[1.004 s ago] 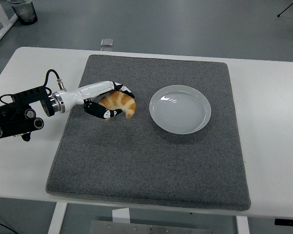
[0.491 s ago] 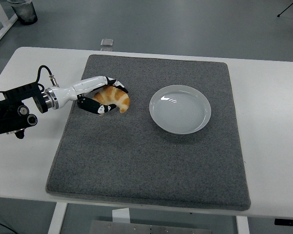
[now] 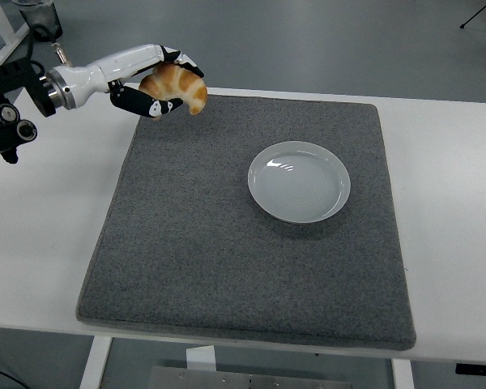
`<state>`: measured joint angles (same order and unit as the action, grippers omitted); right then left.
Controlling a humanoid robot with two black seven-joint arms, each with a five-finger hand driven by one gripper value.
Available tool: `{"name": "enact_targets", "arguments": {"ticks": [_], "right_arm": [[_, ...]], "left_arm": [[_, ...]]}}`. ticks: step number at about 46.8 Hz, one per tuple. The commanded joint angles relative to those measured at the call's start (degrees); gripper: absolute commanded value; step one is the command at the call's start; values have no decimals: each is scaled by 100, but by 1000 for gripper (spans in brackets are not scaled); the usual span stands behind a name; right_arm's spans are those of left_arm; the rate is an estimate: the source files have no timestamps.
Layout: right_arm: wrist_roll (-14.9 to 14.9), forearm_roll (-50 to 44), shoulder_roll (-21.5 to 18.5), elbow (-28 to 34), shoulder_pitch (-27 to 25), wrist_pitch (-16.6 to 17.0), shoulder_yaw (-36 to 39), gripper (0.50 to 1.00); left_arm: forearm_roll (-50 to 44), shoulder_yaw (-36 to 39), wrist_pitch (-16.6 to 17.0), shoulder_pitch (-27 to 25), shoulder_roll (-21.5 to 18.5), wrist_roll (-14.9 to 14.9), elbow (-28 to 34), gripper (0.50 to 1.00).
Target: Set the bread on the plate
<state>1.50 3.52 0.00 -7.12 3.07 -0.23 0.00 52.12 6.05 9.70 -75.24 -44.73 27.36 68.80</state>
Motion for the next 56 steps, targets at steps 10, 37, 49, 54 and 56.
{"name": "enact_targets", "arguments": {"ticks": [10,37,49,54,56], "right_arm": [[0,-9,0,0,0,-3,-9,952],[0,-9,0,0,0,-3,-9,952],[0,-9,0,0,-9,-3,-17,952],[0,-9,0,0,-9,-3,-9,952],[0,-9,0,0,-9,-3,-9,952]], "left_arm": [[0,28,-153,-571,333,-29,-104,500],[35,55,-698,-853,2415,-29,-1746,500],[26,55,-672,-607,3637,-29,-2837,500],[53,55,-654,-484,3971,-29,-3153,500],[62,63,-654,-413,4103,-29,-3267,500]]}}
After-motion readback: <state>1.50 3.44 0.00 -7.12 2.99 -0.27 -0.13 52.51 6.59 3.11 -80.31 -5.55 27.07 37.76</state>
